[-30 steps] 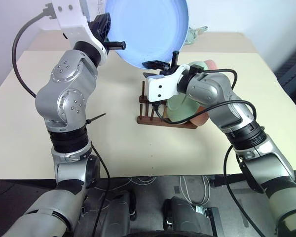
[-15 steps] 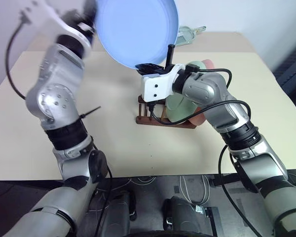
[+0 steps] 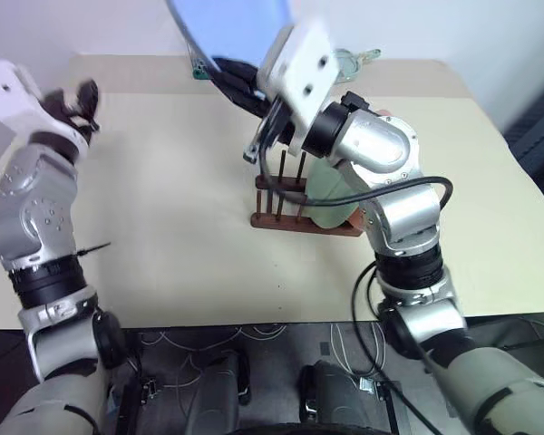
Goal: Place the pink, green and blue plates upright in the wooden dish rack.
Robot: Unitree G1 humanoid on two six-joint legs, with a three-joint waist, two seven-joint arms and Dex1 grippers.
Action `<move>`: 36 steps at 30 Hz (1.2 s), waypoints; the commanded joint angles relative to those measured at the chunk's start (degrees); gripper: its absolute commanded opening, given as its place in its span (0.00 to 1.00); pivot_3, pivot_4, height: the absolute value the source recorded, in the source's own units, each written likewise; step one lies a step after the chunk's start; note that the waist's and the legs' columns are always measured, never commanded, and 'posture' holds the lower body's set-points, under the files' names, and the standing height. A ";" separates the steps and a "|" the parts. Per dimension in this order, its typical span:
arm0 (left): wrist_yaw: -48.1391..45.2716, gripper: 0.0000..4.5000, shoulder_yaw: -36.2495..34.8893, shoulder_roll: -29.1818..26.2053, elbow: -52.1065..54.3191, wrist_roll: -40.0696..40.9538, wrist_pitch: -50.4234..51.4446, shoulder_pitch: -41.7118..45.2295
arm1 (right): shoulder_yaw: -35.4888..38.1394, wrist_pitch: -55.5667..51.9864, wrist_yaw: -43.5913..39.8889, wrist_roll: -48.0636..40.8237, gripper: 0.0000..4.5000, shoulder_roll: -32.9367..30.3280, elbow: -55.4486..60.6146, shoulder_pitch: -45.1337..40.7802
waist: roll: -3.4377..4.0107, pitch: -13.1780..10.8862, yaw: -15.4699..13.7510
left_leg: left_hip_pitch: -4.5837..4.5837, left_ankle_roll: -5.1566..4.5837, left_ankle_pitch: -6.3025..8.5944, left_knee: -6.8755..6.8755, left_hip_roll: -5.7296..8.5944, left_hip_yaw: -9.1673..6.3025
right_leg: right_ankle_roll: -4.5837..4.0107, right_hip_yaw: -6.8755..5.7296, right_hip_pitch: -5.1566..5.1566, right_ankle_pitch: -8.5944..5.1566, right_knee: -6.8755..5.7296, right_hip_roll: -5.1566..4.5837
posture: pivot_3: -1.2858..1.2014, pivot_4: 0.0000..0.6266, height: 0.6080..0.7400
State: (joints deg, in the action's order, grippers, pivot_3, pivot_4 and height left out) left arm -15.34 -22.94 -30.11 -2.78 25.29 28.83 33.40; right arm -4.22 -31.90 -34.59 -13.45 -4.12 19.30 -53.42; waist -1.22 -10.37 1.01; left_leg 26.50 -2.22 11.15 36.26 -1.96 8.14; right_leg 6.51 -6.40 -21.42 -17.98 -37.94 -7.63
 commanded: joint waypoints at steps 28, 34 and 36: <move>-33.51 0.65 15.83 -3.83 10.80 0.50 -6.41 -17.45 | 20.04 -32.43 42.14 -51.84 0.00 11.13 9.15 9.85 | 0.07 0.00 0.18 | 0.07 0.10 -0.05 -0.16 -0.08 0.15 | -0.11 0.06 -0.37 0.02 -0.02 -0.03 | 0.52 0.24 0.97; -33.08 0.65 15.71 -3.89 11.73 0.55 -6.12 -18.14 | 19.17 -30.43 47.52 -57.39 0.00 10.47 7.80 10.92 | 0.08 -0.01 0.20 | 0.10 0.10 -0.05 -0.17 -0.08 0.15 | -0.11 0.07 -0.39 0.02 -0.01 -0.03 | 0.52 0.24 0.97; -32.94 0.65 15.70 -3.80 12.00 0.62 -6.00 -18.35 | 18.87 -29.67 49.23 -59.16 0.00 10.19 7.16 11.34 | 0.08 -0.01 0.21 | 0.10 0.10 -0.05 -0.17 -0.08 0.15 | -0.11 0.08 -0.39 0.02 -0.01 -0.03 | 0.52 0.24 0.97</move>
State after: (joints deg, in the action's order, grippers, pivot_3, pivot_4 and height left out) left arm -48.35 -6.71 -33.39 7.00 25.55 23.20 15.31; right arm 15.29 -63.15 13.57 -69.72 6.12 25.59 -41.90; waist -1.14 -10.38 1.22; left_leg 26.60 -2.12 11.10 36.10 -2.04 8.30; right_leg 6.40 -6.33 -21.81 -17.96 -37.95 -7.66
